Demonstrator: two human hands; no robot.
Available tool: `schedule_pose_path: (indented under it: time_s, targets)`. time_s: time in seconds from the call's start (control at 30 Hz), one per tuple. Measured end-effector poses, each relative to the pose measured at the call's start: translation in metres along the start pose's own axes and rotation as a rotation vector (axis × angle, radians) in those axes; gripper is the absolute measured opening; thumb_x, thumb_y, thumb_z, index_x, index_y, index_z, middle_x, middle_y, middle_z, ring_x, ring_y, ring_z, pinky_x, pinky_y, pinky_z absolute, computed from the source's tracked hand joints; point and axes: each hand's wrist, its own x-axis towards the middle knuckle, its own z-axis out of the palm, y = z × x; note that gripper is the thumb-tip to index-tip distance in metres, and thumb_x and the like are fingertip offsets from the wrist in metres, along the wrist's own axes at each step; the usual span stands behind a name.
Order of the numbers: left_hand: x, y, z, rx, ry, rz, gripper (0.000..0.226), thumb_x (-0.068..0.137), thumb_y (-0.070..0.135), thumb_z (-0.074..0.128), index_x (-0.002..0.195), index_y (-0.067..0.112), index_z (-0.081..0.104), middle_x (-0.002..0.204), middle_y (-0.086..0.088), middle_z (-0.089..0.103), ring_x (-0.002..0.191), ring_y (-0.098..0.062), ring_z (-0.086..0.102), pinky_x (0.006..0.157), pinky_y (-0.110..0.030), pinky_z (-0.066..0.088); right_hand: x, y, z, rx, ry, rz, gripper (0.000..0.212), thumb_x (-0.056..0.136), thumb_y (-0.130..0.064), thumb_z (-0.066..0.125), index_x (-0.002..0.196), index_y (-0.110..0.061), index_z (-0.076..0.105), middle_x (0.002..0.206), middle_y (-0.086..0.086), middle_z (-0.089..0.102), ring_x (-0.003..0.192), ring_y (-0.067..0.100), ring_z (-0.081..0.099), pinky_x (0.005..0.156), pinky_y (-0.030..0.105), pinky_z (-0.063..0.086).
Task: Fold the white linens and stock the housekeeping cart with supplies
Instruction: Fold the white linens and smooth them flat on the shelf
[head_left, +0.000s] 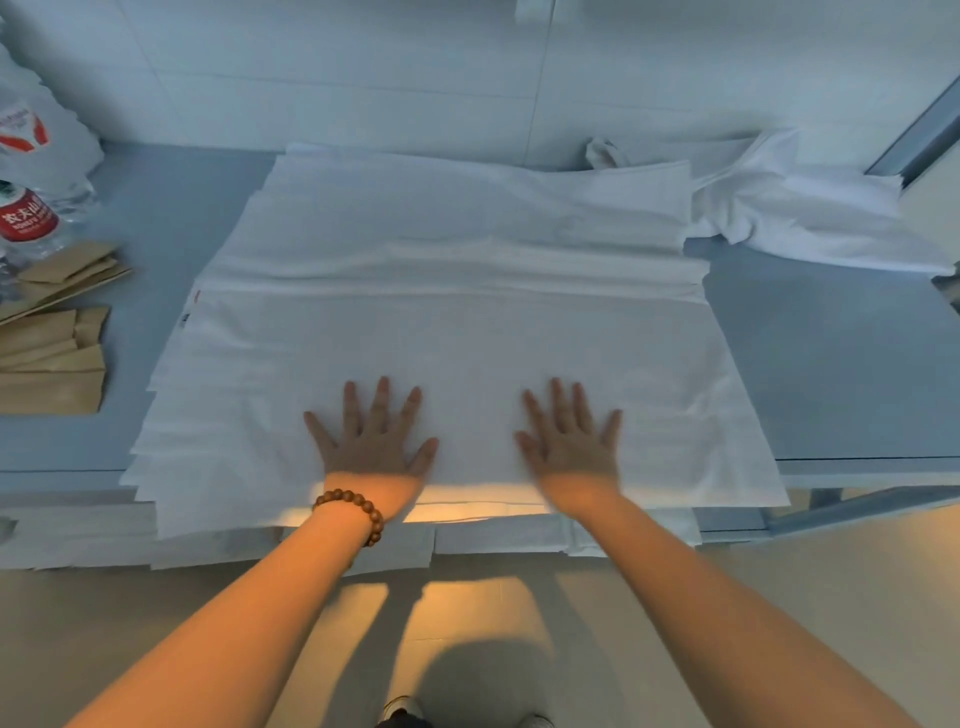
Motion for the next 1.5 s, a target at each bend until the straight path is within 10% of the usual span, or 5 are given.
schedule_pose_path:
  time_s: [0.57, 0.87, 1.03, 1.37, 1.5]
  targets:
    - [-0.018, -0.108, 0.003, -0.087, -0.030, -0.275, 0.092, 0.056, 0.093, -0.014, 0.141, 0.057, -0.016, 0.158, 0.011, -0.019, 0.144, -0.033, -0.018, 0.106, -0.070, -0.008, -0.024, 0.074, -0.002, 0.023, -0.080, 0.246, 0.066, 0.089, -0.069, 0.006, 0.145, -0.045, -0.017, 0.158, -0.007, -0.021, 0.145, 0.022, -0.020, 0.115, 0.058, -0.007]
    - [-0.033, -0.042, 0.005, -0.007, -0.014, 0.123, 0.088, 0.068, 0.087, -0.004, 0.145, 0.047, -0.017, 0.156, 0.008, -0.025, 0.143, -0.025, -0.026, 0.107, -0.062, -0.020, -0.038, -0.063, 0.003, 0.037, -0.023, -0.178, 0.063, 0.096, -0.059, 0.022, 0.151, -0.037, 0.003, 0.161, -0.005, -0.007, 0.147, 0.020, -0.010, 0.112, 0.062, -0.007]
    - [-0.003, -0.049, -0.002, -0.047, -0.002, 0.069, 0.058, 0.091, 0.061, 0.003, 0.147, 0.049, -0.008, 0.159, 0.013, -0.015, 0.145, -0.025, -0.019, 0.108, -0.063, -0.014, -0.010, -0.134, 0.003, 0.083, -0.024, -0.252, 0.051, 0.102, -0.043, 0.018, 0.151, -0.035, 0.010, 0.161, -0.005, -0.003, 0.148, 0.019, -0.009, 0.111, 0.063, -0.009]
    - [0.015, -0.178, -0.016, -0.055, 0.050, -0.294, 0.069, 0.090, 0.065, 0.012, 0.151, 0.038, -0.005, 0.161, 0.004, -0.011, 0.146, -0.030, -0.012, 0.112, -0.059, -0.009, -0.003, -0.146, 0.022, -0.035, 0.021, -0.177, 0.053, 0.097, -0.047, 0.006, 0.148, -0.043, -0.008, 0.159, -0.011, -0.010, 0.147, 0.015, -0.014, 0.112, 0.059, -0.013]
    - [0.042, -0.150, -0.033, -0.043, 0.172, -0.090, 0.065, 0.094, 0.055, 0.022, 0.152, 0.034, 0.004, 0.162, 0.000, -0.005, 0.146, -0.028, -0.013, 0.114, -0.057, -0.010, -0.004, -0.146, 0.023, -0.053, 0.027, -0.162, 0.054, 0.095, -0.048, 0.001, 0.147, -0.043, -0.013, 0.159, -0.012, -0.012, 0.146, 0.014, -0.016, 0.113, 0.057, -0.013]
